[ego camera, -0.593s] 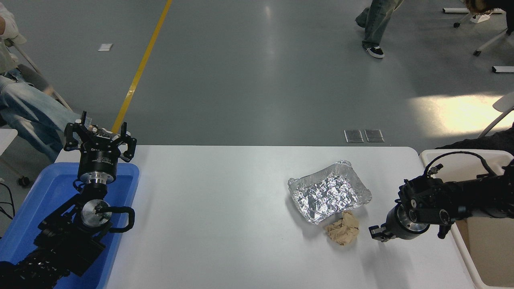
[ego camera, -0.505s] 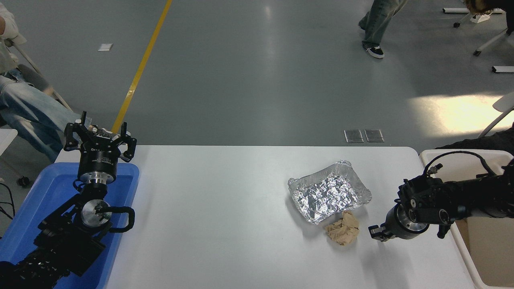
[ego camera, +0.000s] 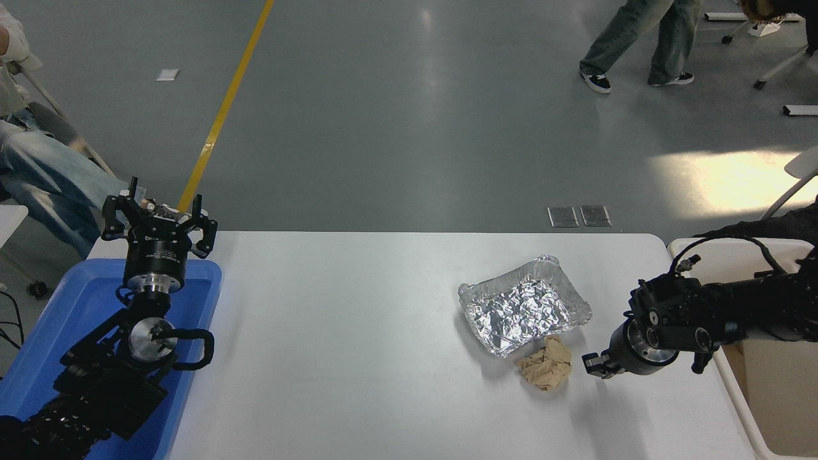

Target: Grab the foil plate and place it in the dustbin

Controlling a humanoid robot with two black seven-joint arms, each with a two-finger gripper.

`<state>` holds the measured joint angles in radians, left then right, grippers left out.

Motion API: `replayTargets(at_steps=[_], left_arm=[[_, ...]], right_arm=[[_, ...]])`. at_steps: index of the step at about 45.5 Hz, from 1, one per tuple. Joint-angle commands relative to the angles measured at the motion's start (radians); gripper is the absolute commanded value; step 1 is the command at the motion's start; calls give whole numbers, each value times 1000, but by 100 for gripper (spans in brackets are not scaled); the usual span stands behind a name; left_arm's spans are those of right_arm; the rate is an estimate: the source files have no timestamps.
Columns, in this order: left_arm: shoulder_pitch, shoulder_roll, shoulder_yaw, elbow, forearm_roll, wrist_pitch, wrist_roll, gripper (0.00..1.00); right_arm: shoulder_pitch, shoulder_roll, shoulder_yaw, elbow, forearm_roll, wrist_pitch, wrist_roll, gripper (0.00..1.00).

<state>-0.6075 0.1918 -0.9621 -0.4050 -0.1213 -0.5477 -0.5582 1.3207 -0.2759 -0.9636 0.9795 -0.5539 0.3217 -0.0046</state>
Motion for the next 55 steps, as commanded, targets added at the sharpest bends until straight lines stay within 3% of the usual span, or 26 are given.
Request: replayTargets(at_steps=[1,16,17,18,20,21,22,23,33,55], left_arm=[[0,0,0,0,0,0,0,99],[0,0,-1,0,-1,0,-2,99],[0,0,-1,0,-1,0,-2,99],[0,0,-1,0,-1,0,-2,99],[0,0,-1,0,-1,0,-2,99],[0,0,-1,0,-1,0,-2,99],[0,0,-1,0,-1,0,-2,99],[0,0,-1,0,-1,0,-2,99],[0,0,-1,0,-1,0,-2,99],[0,0,-1,0,-1,0,-2,99]], right_arm=[[190,-28,-23,119,84,65,0,0],[574,-180,-46,283,127,273,0,0],[595,-189,-46,286,127,290,0,4],[616,-198,-44,291,127,306,0,9],[652,-210,-41,292,127,335,0,33],[667,-213,-40,292,127,346,0,53],[684,-216,-37,294,129,353,-1,82],[699,-221,-32,298,131,364,-2,100],[897,-238,-89,360,135,462,0,100],[1172,-227,-152,577,137,464,8,100]])
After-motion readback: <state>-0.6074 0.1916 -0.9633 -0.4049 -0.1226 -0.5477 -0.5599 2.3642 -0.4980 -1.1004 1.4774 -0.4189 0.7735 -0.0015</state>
